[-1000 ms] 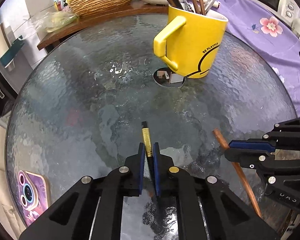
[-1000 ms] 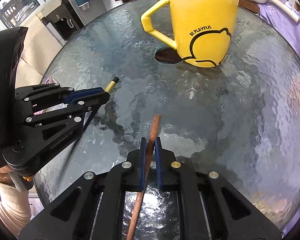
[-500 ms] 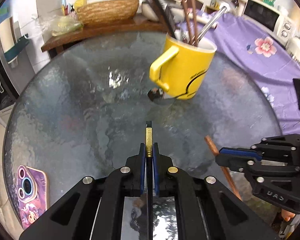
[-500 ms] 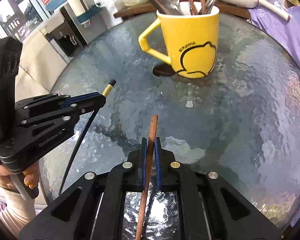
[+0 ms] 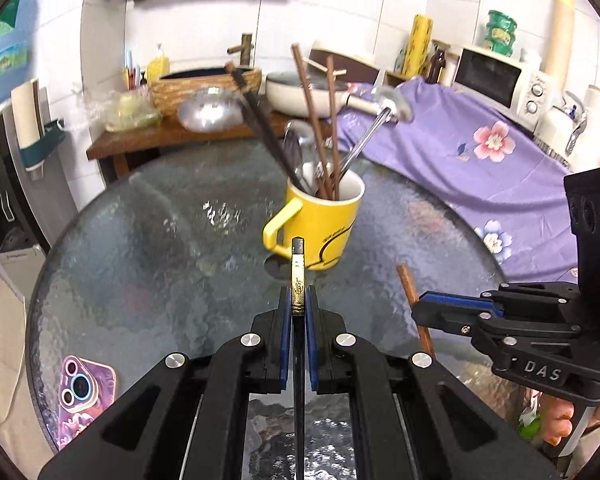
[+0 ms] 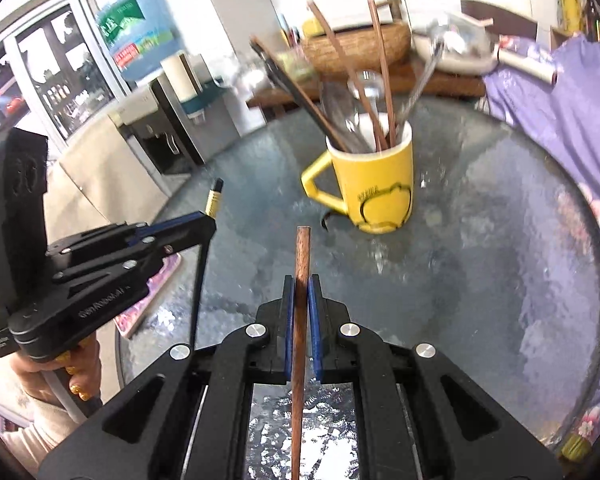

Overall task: Organize utensils
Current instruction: 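Lift both chopsticks upright and carry them over the yellow mug, then lower both chopsticks into the yellow mug with both grippers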

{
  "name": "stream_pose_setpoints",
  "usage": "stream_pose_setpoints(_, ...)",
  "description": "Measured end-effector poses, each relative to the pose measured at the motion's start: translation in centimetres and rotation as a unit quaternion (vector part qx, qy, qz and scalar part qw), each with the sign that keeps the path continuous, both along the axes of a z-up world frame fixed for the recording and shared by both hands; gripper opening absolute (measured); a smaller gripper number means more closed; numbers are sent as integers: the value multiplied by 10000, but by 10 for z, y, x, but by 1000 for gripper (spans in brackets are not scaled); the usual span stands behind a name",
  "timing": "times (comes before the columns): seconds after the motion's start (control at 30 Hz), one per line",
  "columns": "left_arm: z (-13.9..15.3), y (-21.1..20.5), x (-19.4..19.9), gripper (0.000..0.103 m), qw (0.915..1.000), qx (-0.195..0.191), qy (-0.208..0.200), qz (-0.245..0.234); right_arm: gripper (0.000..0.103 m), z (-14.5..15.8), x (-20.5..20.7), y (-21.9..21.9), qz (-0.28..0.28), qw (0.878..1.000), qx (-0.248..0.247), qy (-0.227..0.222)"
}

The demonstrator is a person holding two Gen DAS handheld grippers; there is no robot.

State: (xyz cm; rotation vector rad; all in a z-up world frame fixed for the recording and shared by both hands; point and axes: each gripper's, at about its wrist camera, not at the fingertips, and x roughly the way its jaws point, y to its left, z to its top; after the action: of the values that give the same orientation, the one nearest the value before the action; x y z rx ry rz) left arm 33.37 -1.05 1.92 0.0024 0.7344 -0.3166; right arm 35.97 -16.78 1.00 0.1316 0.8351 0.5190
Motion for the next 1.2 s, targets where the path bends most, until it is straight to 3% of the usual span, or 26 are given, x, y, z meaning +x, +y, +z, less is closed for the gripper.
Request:
stream_pose_setpoints(0.63,47,-10,-22,6,9975,-152,-685,-130,7,69,-24,-21,-204,9934,239,-1104)
stream_pose_setpoints(1.2,90,-18,0,7,9920,-390,-1200,-21,7,119,17,-20,-376,9867,-92,-1579)
